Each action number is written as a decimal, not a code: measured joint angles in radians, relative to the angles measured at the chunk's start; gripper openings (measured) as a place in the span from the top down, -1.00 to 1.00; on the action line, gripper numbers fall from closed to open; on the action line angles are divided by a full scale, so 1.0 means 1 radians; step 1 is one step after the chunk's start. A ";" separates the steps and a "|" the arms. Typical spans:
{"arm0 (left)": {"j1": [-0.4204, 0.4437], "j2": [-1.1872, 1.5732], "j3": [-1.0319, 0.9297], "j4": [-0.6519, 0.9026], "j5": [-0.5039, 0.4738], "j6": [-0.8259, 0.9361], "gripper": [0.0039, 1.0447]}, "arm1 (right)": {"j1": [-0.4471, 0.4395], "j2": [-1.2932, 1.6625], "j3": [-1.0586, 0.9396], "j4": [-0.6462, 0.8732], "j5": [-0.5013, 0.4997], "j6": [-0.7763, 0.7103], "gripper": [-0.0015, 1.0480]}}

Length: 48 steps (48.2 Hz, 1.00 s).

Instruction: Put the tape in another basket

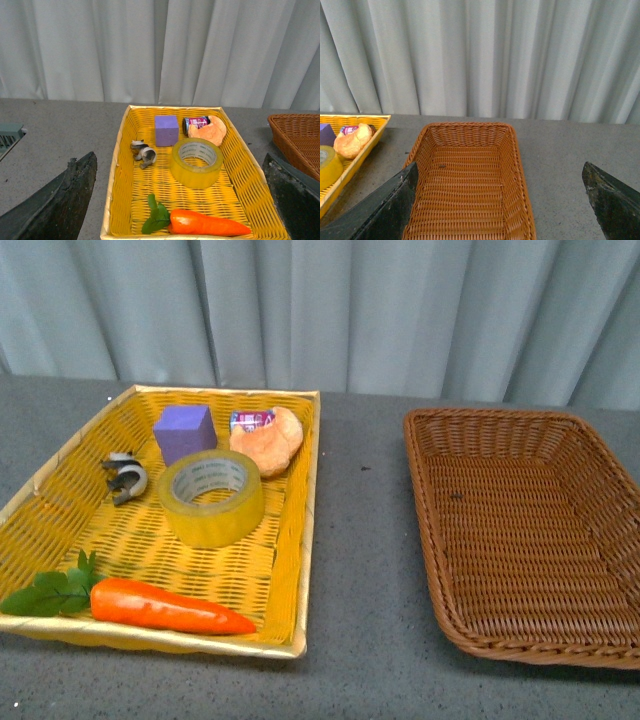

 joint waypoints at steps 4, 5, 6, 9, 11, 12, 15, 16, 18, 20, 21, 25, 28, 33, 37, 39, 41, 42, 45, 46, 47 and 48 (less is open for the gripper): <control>0.000 0.000 0.000 0.000 0.000 0.000 -0.88 | 0.000 0.000 0.000 0.000 0.000 0.000 -0.82; 0.000 0.000 0.000 0.000 0.000 0.000 -0.88 | 0.000 0.000 0.000 0.000 0.000 0.000 -0.82; 0.000 0.000 0.000 0.000 0.000 0.000 -0.88 | 0.000 0.000 0.000 0.000 0.000 0.000 -0.82; 0.000 0.000 0.000 0.000 0.000 0.000 -0.88 | 0.000 0.000 0.000 0.000 0.000 0.000 -0.82; 0.000 0.000 0.000 0.000 0.000 0.000 -0.88 | 0.000 0.000 0.000 0.000 0.000 0.000 -0.82; 0.000 0.000 0.000 0.000 0.000 0.000 -0.88 | 0.000 0.000 0.000 0.000 0.000 0.000 -0.82; 0.000 0.000 0.000 0.000 0.000 0.000 -0.88 | 0.000 0.000 0.000 0.000 0.000 0.000 -0.82; 0.000 0.000 0.000 0.000 0.000 0.000 -0.88 | 0.000 0.000 0.000 0.000 0.000 0.000 -0.82; 0.000 0.000 0.000 0.000 0.000 0.000 -0.88 | 0.000 0.000 0.000 0.000 0.000 0.000 -0.82; 0.000 0.000 0.000 0.000 0.000 0.000 -0.88 | 0.000 0.000 0.000 0.000 0.000 0.000 -0.82; 0.000 0.000 0.000 0.000 0.000 0.000 -0.88 | 0.000 0.000 0.000 0.000 0.000 0.000 -0.82; 0.000 0.000 0.000 0.000 0.000 0.000 -0.88 | 0.000 0.000 0.000 0.000 0.000 0.000 -0.82; 0.000 0.000 0.000 0.000 0.000 0.000 -0.88 | 0.000 0.000 0.000 0.000 0.000 0.000 -0.82; 0.000 0.000 0.000 0.000 0.000 0.000 -0.88 | 0.000 0.000 0.000 0.000 0.000 0.000 -0.82; 0.000 0.000 0.000 0.000 0.000 0.000 -0.88 | 0.000 0.000 0.000 0.000 0.000 0.000 -0.82; 0.000 0.000 0.000 0.000 0.000 0.000 -0.88 | 0.000 0.000 0.000 0.000 0.000 0.000 -0.82; 0.000 0.000 0.000 0.000 0.000 0.000 -0.88 | 0.000 0.000 0.000 0.000 0.000 0.000 -0.82; 0.000 0.000 0.000 0.000 0.000 0.000 -0.88 | 0.000 0.000 0.000 0.000 0.000 0.000 -0.82; 0.000 0.000 0.000 0.000 0.000 0.000 -0.88 | 0.000 0.000 0.000 0.000 0.000 0.000 -0.82; 0.000 0.000 0.000 0.000 0.000 0.000 -0.88 | 0.000 0.000 0.000 0.000 0.000 0.000 -0.82; 0.000 0.000 0.000 0.000 0.000 0.000 -0.88 | 0.000 0.000 0.000 0.000 0.000 0.000 -0.82; 0.000 0.000 0.000 0.000 0.000 0.000 -0.88 | 0.000 0.000 0.000 0.000 0.000 0.000 -0.82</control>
